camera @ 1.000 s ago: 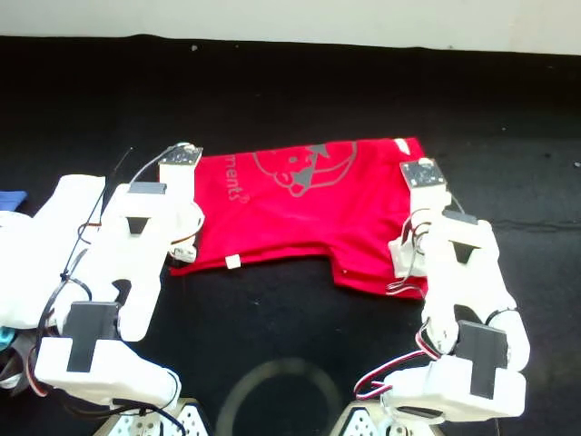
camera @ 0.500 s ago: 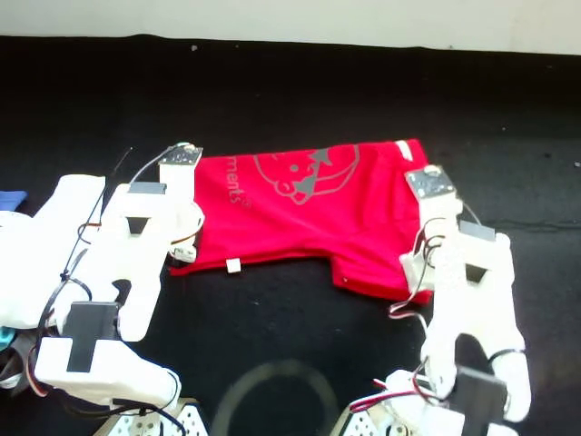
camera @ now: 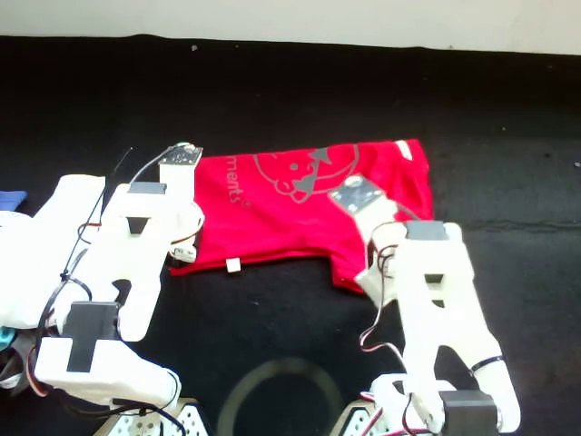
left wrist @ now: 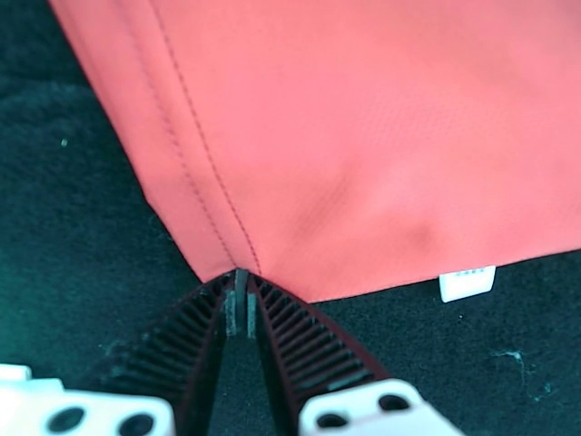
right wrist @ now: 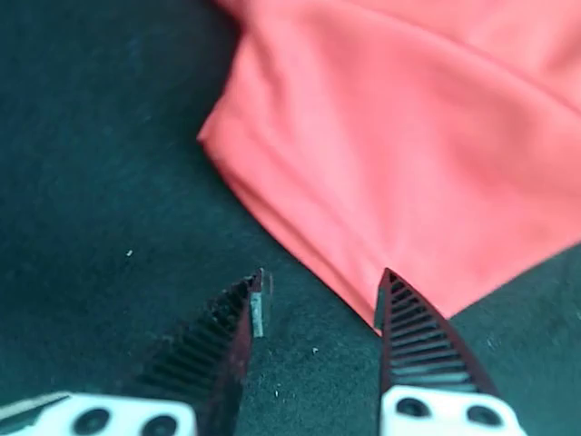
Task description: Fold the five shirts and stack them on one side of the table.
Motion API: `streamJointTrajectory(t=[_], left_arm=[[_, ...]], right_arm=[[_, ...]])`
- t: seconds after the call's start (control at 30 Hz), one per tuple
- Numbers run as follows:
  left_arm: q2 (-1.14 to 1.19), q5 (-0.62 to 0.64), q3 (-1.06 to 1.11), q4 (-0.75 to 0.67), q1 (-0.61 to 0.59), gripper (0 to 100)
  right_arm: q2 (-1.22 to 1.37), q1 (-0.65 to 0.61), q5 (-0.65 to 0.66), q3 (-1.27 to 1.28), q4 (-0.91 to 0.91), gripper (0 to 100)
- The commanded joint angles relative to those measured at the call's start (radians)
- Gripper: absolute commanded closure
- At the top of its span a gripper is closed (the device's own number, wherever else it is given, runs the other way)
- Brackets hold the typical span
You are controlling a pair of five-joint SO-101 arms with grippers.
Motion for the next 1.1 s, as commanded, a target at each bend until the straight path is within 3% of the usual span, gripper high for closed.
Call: streamJointTrajectory(t=[0.0,0.17,0.37,0.6,0.73,0.9,1.07], left_arm=[[0.001,0.008,0.002,-0.035,-0.001,99],[0.001,0.008,0.002,-0.035,-0.001,99],[0.001,0.008,0.002,-0.035,-0.001,99],[0.001,0.008,0.002,-0.035,-0.001,99],[0.001,0.008,0.002,-0.035,-0.001,99],[0.001,0.008,0.002,-0.035,-0.001,99],[0.001,0.008,0.002,-0.035,-0.001,99]], right_arm=[[-0.031,-0.021,0.046,0.03,-0.036,79.7],[-0.005,-0.024,0.046,0.099,-0.17,79.6],[0.205,0.008,0.043,0.073,-0.275,79.6],[0.315,0.019,0.046,0.047,-0.277,82.0],[0.321,0.044,0.044,0.022,-0.306,99.8],[0.315,0.111,0.046,-0.074,-0.297,99.3],[0.315,0.145,0.043,-0.268,-0.166,99.3]])
